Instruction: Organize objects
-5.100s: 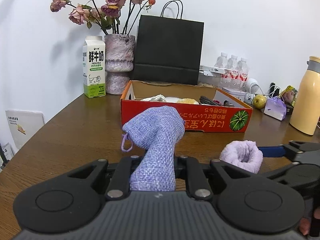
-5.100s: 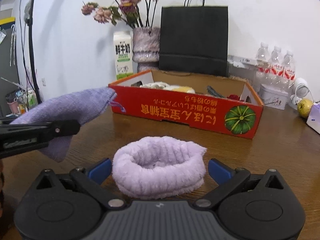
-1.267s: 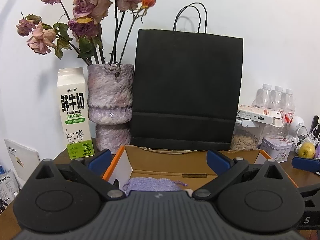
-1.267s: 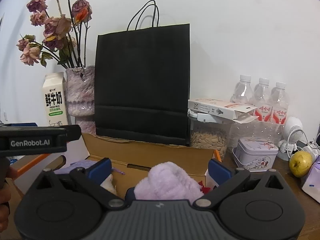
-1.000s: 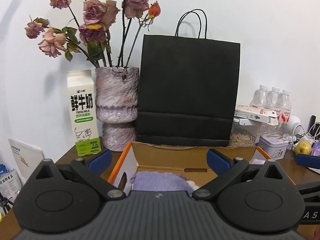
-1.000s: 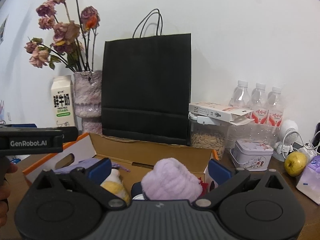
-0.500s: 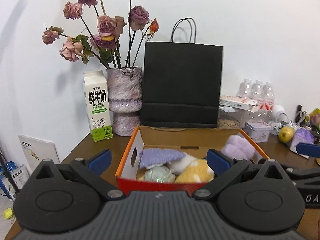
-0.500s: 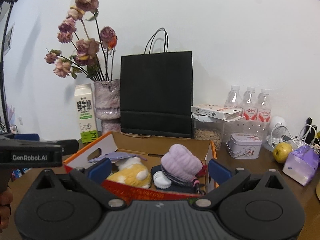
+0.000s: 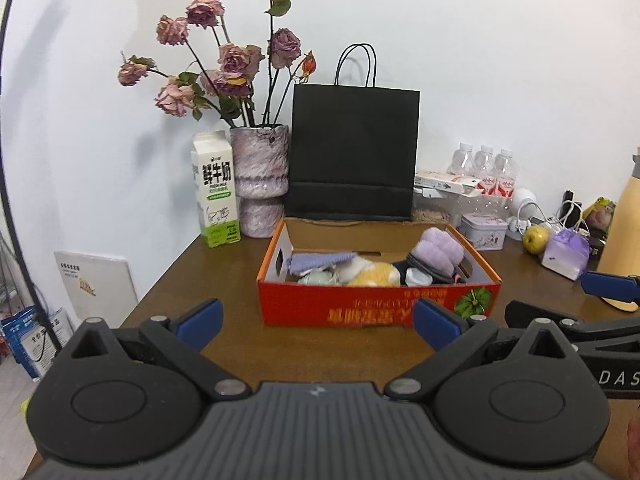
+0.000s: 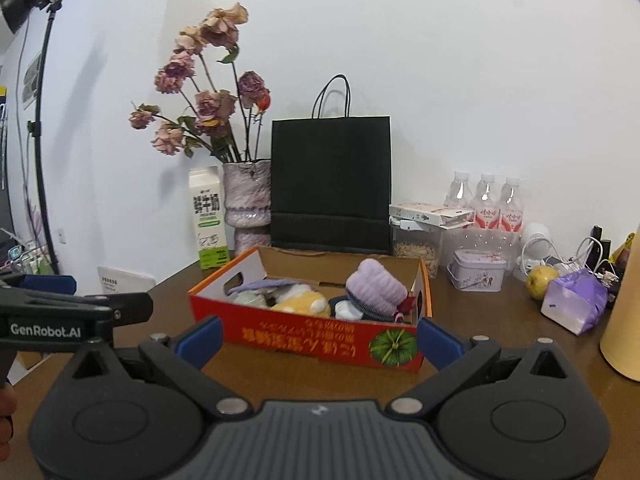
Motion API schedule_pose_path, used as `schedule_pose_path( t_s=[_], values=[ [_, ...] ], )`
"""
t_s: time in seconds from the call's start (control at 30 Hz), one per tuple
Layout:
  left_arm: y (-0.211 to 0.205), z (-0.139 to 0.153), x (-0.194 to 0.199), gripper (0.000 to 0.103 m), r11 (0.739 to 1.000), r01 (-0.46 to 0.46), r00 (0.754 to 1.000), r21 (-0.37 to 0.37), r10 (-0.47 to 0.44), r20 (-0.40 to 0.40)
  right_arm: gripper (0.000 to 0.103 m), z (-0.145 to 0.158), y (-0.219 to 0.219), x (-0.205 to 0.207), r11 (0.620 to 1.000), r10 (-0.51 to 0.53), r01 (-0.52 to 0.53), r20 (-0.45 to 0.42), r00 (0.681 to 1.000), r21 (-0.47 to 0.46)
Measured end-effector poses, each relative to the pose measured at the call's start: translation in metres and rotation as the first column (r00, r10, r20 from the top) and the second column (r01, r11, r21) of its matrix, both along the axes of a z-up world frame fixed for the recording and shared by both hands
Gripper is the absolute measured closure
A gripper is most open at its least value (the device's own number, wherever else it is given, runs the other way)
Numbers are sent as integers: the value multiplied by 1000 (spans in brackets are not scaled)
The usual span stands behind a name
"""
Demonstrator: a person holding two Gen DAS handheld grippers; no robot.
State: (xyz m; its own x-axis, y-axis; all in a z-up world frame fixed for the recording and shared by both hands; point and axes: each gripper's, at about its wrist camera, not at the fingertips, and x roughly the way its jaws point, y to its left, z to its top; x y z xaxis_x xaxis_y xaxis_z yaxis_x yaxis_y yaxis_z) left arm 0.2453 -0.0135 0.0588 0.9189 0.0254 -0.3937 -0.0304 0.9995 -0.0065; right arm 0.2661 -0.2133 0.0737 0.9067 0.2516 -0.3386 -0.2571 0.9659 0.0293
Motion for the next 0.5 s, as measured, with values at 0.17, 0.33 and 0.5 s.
schedule_pose_path(
  t_s=[0.17,0.33,0.5],
  values=[
    [0,-1,-32,0,1000,-8,1000,7,8,-1,0,0,1,-35,1000,11,-11,0,1000,-4],
    [2,-8,-58,0,1000,-9,1000,0,9,-19,0,-5,1,-64,1000,21,-21,-12,1000,2],
    [2,-16,-79,0,1000,-12,999,6,12,-38,0,-10,1,-85,1000,21,-21,-19,1000,3]
  ],
)
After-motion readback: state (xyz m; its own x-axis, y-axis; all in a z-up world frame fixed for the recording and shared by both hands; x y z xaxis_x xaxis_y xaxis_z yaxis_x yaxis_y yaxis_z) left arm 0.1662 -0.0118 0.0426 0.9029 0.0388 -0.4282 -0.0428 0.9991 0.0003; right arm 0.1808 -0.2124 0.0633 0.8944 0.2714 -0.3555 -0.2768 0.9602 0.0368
